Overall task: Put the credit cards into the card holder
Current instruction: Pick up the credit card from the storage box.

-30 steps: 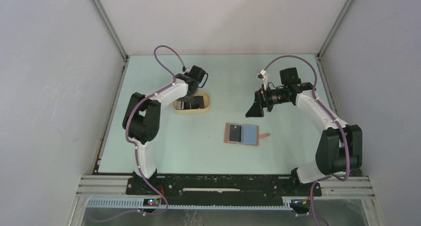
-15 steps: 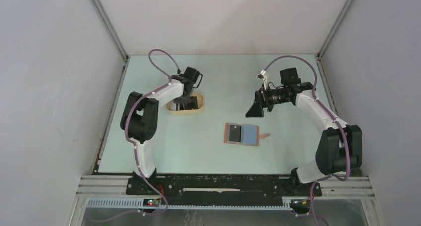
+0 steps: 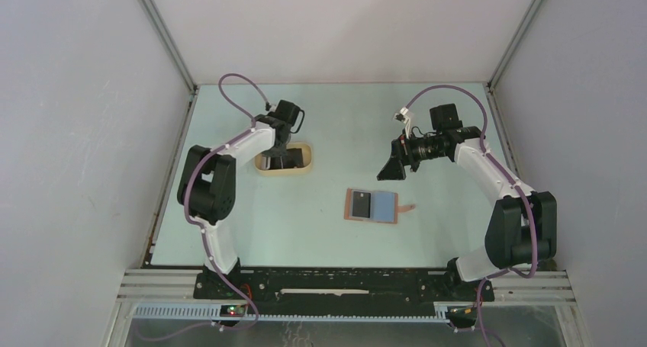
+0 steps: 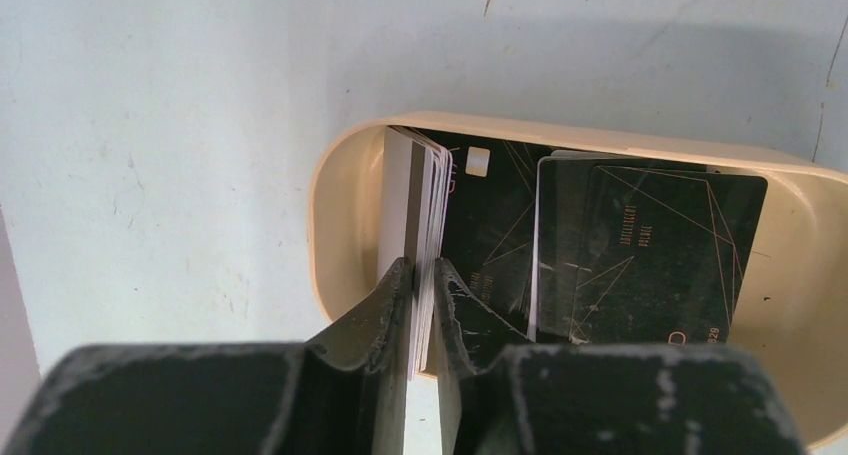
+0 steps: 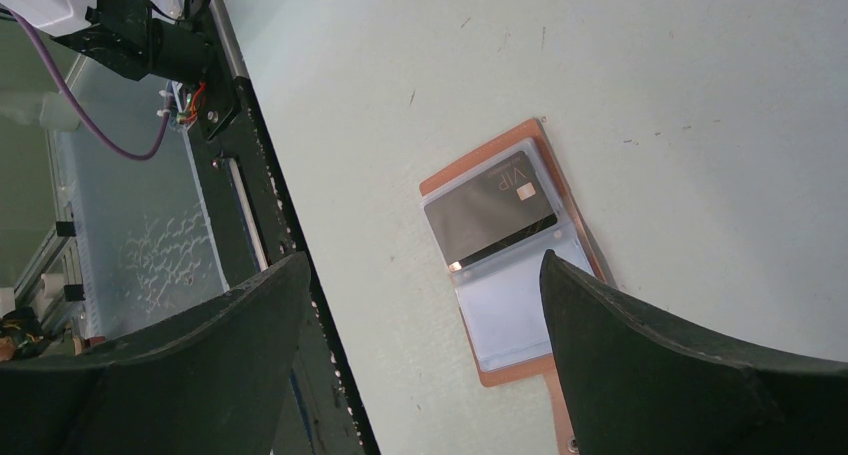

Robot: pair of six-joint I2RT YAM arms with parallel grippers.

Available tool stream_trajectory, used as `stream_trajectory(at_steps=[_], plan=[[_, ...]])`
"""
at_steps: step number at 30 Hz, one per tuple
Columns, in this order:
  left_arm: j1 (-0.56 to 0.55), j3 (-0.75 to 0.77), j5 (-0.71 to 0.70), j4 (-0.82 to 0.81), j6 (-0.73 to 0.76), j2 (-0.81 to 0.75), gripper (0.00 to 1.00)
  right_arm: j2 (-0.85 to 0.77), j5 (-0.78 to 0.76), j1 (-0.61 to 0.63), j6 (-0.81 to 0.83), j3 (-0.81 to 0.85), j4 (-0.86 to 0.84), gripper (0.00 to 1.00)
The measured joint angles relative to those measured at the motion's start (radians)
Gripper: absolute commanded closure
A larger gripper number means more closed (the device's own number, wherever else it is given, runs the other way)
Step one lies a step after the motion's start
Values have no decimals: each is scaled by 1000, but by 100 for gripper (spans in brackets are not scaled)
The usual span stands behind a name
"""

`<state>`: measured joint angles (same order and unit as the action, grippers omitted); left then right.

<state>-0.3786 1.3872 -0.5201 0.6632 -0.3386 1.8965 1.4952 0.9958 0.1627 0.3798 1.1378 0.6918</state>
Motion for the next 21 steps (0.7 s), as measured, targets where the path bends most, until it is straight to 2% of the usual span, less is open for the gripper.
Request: stream_trajectory(at_steps=[15,18,21], plan=[[53,-61,4,-21,0,-29,76,12,0,1,0,0,0,6],[63,-66,4,-21,0,-35,79,14,0,1,0,0,0,6],[69,-72,8,-27,0,-43,90,14,0,1,0,0,0,6]])
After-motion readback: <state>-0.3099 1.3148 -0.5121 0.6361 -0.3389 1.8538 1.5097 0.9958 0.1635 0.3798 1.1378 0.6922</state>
